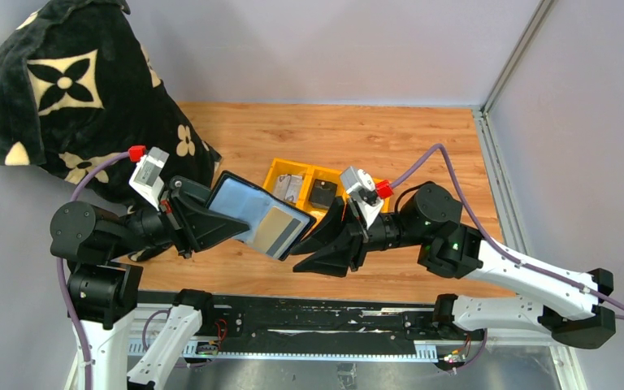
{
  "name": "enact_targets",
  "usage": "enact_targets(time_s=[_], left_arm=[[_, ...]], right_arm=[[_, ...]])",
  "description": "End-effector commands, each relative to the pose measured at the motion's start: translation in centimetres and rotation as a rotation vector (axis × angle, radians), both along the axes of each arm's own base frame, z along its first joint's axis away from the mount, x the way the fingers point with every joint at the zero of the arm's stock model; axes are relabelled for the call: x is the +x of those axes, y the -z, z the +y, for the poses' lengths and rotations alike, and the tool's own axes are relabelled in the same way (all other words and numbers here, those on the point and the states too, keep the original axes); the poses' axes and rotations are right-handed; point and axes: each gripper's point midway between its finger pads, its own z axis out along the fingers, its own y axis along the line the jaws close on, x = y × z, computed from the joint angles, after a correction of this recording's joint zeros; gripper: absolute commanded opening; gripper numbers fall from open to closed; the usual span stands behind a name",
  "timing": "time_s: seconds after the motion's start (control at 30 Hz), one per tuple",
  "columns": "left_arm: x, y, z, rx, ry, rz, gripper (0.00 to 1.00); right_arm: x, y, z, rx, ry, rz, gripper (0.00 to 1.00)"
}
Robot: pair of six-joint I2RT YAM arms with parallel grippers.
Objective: Take the credit cards out of the card holder
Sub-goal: Remove the credit card from the card holder.
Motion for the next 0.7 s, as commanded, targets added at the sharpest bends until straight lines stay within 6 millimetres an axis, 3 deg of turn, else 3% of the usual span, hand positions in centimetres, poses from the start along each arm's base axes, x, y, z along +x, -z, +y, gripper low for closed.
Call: enact_targets(time_s=[0.0, 0.33, 0.67], left_arm=[[-0.7, -0.5, -0.1, -0.011, 0.025, -0.001, 0.00], [-1.1, -0.7, -0.1, -0.022, 0.045, 0.006, 0.00], [-1.3, -1.2, -0.1, -0.035, 0.053, 0.008, 0.00]], right_arm=[[0.5, -1.5, 0.0, 0.048, 0.019, -0.029, 0.32], [0.7, -2.6, -0.1, 0.092, 0.035, -0.041, 0.08], [0.6, -2.8, -0.3, 0.111, 0.036, -0.046, 0.00]])
